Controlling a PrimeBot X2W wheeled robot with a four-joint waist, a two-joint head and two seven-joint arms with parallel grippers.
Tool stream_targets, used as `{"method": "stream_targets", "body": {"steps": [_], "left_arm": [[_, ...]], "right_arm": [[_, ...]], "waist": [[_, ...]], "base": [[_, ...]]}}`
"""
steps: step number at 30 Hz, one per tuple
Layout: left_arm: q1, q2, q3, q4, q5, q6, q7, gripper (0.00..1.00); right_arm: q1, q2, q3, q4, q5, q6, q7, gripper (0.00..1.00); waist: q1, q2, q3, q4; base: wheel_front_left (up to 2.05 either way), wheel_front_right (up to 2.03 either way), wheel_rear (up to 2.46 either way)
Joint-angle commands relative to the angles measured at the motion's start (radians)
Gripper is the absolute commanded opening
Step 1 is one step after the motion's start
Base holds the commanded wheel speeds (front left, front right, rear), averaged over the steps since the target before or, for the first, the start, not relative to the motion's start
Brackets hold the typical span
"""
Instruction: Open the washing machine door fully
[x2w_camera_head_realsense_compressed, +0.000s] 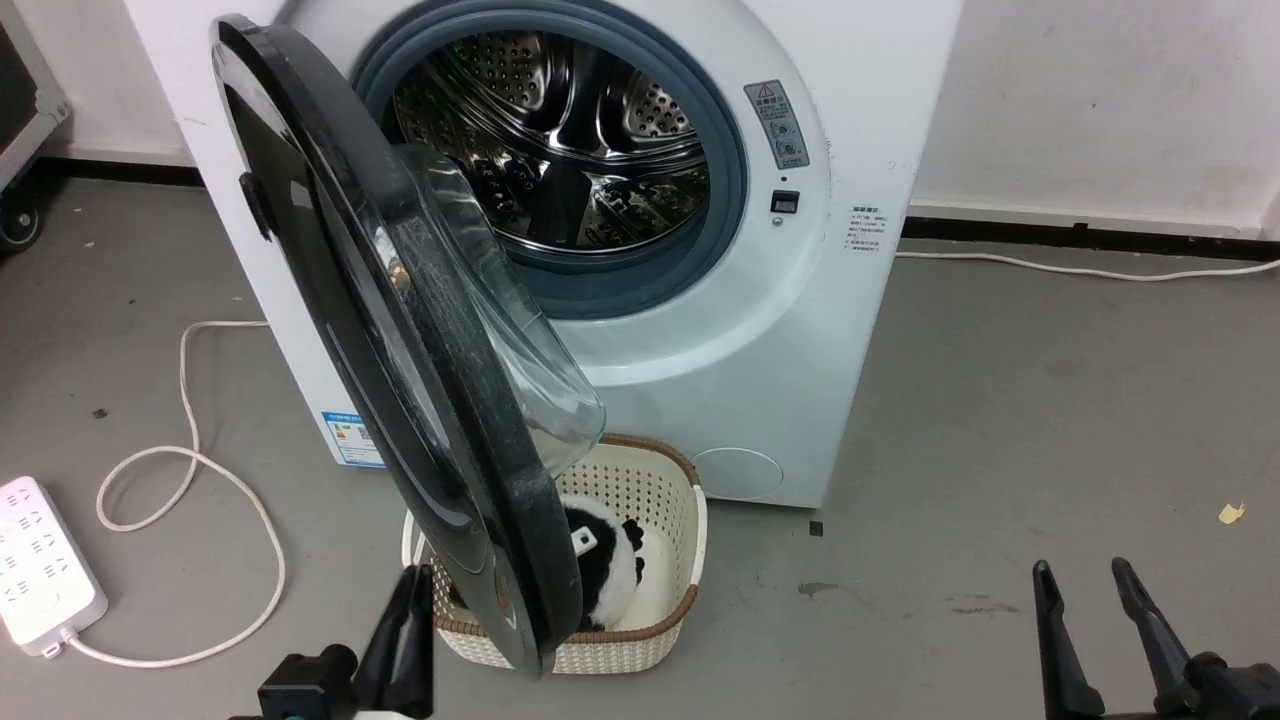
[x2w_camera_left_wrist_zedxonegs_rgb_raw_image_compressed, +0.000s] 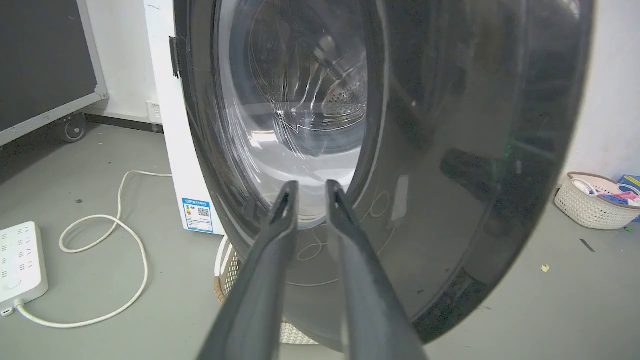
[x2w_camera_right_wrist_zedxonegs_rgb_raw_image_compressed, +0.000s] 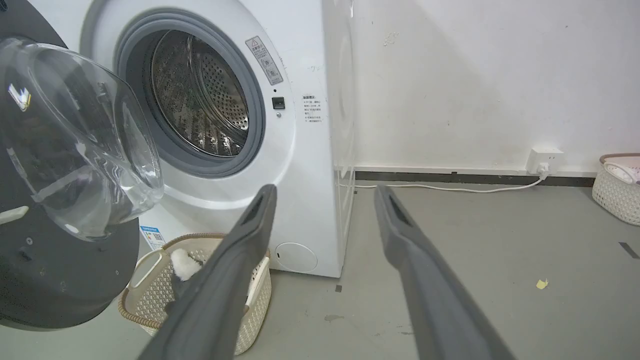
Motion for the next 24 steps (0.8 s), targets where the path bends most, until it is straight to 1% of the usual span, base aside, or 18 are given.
{"method": "stream_targets", "body": {"steps": [1, 4, 7, 11, 17, 21, 24], "left_arm": [[0.01, 0.003, 0.0, 0.0, 0.007, -0.006, -0.006, 0.0], [0.005, 0.003, 0.006, -0.017, 0.015, -0.008, -0.006, 0.0], [-0.005, 0.002, 0.029, -0.066, 0.018, -0.001, -0.006, 0.0], [-0.037, 0.002, 0.082, -0.197, 0.029, 0.03, -0.006, 0.0], [-0.13, 0.001, 0.151, -0.433, 0.02, 0.062, -0.006, 0.0], [-0.188, 0.001, 0.131, -0.545, 0.049, 0.067, -0.002, 0.0], [-0.203, 0.001, 0.084, -0.578, 0.077, 0.065, 0.058, 0.0]], "right_arm": [[0.003, 0.004, 0.0, 0.004, 0.007, 0.001, -0.008, 1.0], [0.002, 0.004, -0.001, 0.001, 0.009, 0.001, -0.008, 1.0], [-0.001, 0.004, -0.005, -0.007, 0.01, 0.001, -0.008, 1.0], [-0.003, 0.004, -0.008, -0.015, 0.01, 0.001, -0.009, 1.0], [-0.015, 0.004, -0.009, -0.028, 0.009, 0.001, -0.009, 1.0], [-0.02, 0.004, -0.012, -0.037, 0.015, 0.001, -0.009, 1.0], [-0.02, 0.004, -0.009, -0.037, 0.014, 0.001, -0.009, 1.0]], "waist": [[0.0, 0.0, -0.001, 0.0], [0.0, 0.0, -0.001, 0.002], [0.0, 0.0, 0.0, 0.004], [0.0, 0.0, 0.004, 0.006], [0.0, 0.0, 0.013, -0.001], [0.0, 0.0, 0.017, -0.004], [0.0, 0.0, 0.02, -0.008]], "base": [[0.0, 0.0, 0.0], [0.0, 0.0, 0.0], [0.0, 0.0, 0.0], [0.0, 0.0, 0.0], [0.0, 0.0, 0.0], [0.0, 0.0, 0.0], [0.0, 0.0, 0.0]]}}
